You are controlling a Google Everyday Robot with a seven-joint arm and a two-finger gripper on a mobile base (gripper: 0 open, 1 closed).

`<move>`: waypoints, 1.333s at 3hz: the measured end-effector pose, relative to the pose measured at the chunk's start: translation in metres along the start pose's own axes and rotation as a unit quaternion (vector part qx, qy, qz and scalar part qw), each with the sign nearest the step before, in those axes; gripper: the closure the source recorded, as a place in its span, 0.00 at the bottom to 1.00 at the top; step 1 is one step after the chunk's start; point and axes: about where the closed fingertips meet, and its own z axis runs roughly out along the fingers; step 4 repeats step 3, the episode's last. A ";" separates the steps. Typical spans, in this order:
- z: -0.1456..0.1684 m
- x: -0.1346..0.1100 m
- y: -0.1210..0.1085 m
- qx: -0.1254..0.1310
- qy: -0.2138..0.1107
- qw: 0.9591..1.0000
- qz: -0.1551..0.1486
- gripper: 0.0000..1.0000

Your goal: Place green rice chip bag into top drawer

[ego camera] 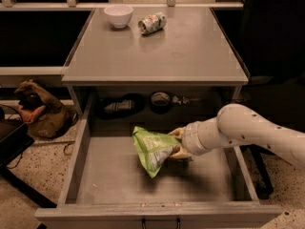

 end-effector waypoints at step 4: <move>0.000 0.000 0.000 0.000 0.000 1.000 0.000 0.00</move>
Offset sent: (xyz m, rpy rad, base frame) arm 0.0000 0.0000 0.0000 0.0000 0.0000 0.0000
